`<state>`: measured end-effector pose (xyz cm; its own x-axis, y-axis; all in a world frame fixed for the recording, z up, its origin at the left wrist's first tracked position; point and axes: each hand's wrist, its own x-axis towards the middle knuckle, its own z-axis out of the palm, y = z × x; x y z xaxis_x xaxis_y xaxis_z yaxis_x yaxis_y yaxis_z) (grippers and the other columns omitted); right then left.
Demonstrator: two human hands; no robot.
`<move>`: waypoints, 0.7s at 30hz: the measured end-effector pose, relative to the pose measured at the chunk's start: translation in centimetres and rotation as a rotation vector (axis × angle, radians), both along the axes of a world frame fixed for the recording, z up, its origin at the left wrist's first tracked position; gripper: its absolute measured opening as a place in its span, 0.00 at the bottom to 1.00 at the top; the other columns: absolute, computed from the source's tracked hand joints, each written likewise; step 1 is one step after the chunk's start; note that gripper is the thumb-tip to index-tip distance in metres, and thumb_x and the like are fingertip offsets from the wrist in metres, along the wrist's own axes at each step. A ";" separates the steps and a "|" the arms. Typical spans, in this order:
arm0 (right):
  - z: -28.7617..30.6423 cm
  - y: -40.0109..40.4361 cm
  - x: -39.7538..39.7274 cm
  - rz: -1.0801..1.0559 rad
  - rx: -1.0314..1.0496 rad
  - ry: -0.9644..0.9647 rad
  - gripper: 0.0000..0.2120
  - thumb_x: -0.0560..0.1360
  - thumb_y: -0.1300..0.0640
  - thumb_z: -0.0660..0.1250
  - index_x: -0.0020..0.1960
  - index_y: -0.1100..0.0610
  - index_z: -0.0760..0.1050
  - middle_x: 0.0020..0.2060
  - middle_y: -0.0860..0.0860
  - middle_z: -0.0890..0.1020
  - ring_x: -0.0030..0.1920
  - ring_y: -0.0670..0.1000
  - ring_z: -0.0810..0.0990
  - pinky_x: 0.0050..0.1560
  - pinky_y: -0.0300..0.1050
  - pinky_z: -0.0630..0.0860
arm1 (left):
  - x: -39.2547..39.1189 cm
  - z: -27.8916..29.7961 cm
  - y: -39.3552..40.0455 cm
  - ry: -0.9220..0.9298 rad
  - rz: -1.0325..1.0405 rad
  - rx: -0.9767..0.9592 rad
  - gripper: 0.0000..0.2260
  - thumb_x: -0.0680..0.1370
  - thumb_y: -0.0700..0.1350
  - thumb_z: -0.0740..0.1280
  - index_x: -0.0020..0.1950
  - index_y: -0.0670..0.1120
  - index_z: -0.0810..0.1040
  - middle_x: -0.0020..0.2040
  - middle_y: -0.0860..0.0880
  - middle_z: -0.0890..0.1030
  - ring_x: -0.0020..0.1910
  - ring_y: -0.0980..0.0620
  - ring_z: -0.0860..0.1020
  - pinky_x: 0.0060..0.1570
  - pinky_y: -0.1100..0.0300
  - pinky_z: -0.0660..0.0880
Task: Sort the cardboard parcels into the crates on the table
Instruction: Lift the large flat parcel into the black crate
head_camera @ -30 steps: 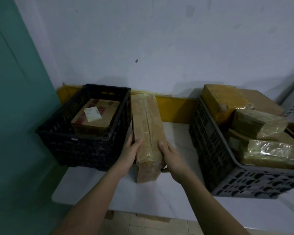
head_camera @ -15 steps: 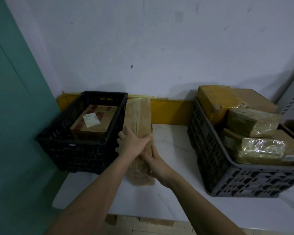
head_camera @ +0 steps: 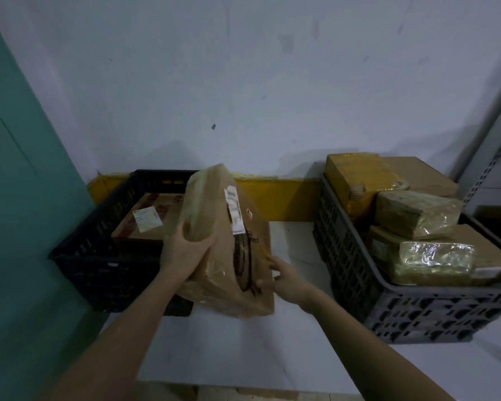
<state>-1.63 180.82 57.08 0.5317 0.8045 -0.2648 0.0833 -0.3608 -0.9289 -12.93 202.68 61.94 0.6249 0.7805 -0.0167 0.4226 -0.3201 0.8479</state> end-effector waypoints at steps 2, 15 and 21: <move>0.1 -0.3 1.3 -0.141 0.093 0.015 0.17 0.73 0.48 0.74 0.50 0.25 0.74 0.45 0.31 0.81 0.46 0.31 0.80 0.35 0.25 0.75 | -0.6 0.6 1.2 -0.138 -0.017 -0.078 0.41 0.68 0.62 0.76 0.77 0.53 0.64 0.71 0.48 0.72 0.64 0.47 0.73 0.60 0.51 0.72; -0.7 -1.3 4.4 -0.524 0.157 0.334 0.48 0.65 0.26 0.66 0.78 0.40 0.51 0.71 0.55 0.70 0.64 0.60 0.75 0.62 0.63 0.74 | -3.0 2.9 5.7 -0.411 -0.127 -0.388 0.31 0.68 0.55 0.73 0.71 0.51 0.73 0.59 0.47 0.81 0.48 0.50 0.84 0.41 0.58 0.80; -1.3 -1.7 4.0 -0.426 0.380 0.530 0.36 0.71 0.30 0.65 0.72 0.48 0.66 0.58 0.58 0.83 0.56 0.62 0.84 0.46 0.54 0.82 | -3.1 3.2 5.7 -0.465 -0.208 -0.402 0.29 0.63 0.61 0.74 0.63 0.59 0.76 0.59 0.47 0.81 0.50 0.51 0.84 0.41 0.57 0.81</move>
